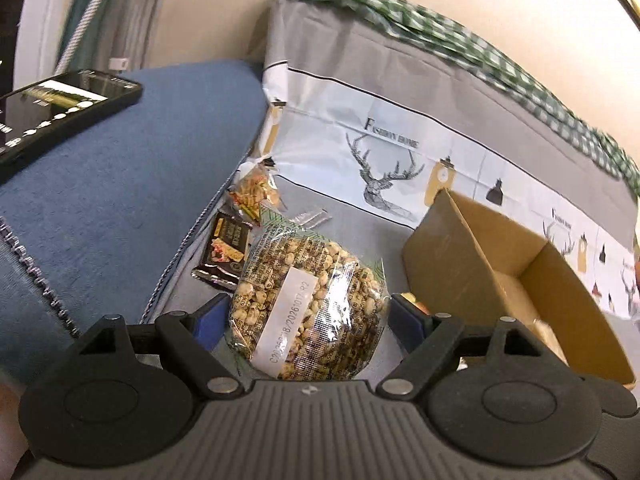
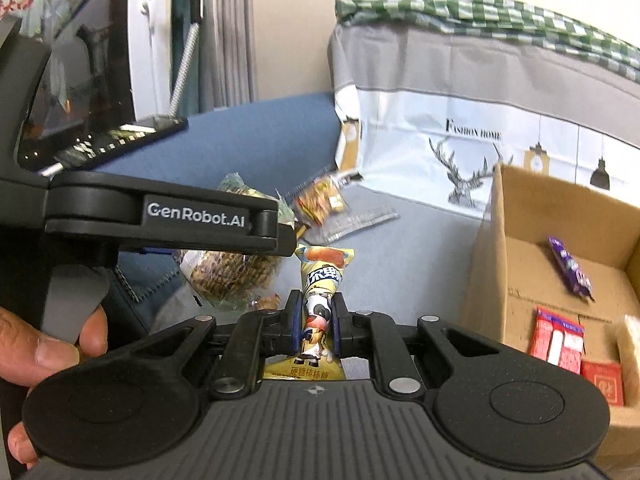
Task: Organize snacks
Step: 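Lift and carry the nut bag and yellow bar over the box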
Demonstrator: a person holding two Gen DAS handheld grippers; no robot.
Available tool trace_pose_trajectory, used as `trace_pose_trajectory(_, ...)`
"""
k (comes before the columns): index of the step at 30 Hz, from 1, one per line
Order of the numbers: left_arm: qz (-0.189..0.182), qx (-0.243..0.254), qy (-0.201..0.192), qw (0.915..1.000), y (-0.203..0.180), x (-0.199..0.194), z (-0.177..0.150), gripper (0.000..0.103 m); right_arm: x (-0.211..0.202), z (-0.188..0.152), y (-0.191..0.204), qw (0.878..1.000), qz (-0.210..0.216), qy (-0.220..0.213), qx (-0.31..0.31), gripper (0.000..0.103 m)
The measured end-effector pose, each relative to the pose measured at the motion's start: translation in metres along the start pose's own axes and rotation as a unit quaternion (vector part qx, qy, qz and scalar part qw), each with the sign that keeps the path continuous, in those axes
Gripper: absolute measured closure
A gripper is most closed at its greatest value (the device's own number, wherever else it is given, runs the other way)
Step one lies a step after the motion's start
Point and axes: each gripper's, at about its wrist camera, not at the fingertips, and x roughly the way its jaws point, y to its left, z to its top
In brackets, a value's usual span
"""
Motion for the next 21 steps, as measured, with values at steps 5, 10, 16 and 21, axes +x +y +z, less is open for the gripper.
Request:
trace_pose_trajectory(5,0.015,-0.019,0.002,0.9997,0.005,-0.001,0.008,0.016,-0.004,0.010,-0.003,1.000,0.011,-0.020,0.009,0.089)
trace_pose_trajectory(10,0.034,-0.033,0.003,0.9989,0.004,-0.007,0.021,0.016,-0.009,0.024,-0.012,0.998,0.013,-0.050,0.022,0.089)
trace_pose_trajectory(16,0.027,-0.016,-0.008,0.9995,-0.029,-0.010,0.040,0.016,-0.021,0.037,-0.033,0.995,0.007,-0.087,0.047,0.088)
trace_pose_trajectory(21,0.001,0.018,-0.016,0.9997,-0.077,-0.005,0.052,0.016,-0.032,0.047,-0.061,0.990,-0.020,-0.112,0.081,0.088)
